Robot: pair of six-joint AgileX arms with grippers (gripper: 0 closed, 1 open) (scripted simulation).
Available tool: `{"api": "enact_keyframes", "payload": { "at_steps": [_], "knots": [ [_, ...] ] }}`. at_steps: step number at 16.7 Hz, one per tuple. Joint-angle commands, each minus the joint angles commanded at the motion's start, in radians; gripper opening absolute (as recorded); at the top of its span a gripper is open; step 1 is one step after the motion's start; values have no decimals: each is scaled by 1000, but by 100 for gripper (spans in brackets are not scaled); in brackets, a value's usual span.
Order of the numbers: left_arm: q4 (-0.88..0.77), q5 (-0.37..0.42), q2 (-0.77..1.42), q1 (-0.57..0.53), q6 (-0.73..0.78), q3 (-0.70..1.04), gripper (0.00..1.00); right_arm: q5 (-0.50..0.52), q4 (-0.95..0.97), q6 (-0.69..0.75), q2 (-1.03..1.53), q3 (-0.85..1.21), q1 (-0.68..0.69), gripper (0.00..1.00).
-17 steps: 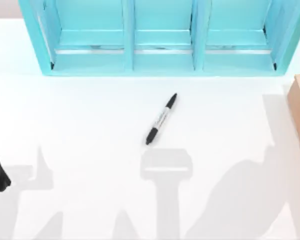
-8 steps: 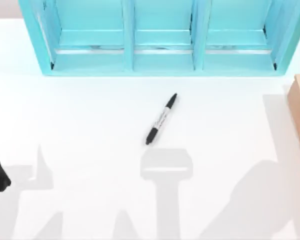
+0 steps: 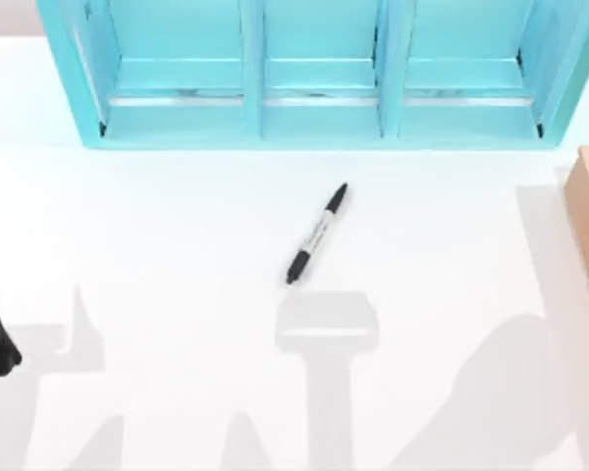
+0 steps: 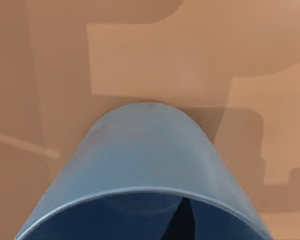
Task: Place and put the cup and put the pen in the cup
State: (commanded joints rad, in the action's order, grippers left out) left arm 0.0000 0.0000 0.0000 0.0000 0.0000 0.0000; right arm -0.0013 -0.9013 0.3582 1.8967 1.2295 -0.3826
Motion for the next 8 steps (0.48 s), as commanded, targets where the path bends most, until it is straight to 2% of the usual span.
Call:
{"api": "enact_keyframes", "payload": {
  "at_steps": [4,8],
  "knots": [
    [0,0,0,0,0,0,100,0,0,0,0,0,0,2],
    [0,0,0,0,0,0,100,0,0,0,0,0,0,0]
  ]
}}
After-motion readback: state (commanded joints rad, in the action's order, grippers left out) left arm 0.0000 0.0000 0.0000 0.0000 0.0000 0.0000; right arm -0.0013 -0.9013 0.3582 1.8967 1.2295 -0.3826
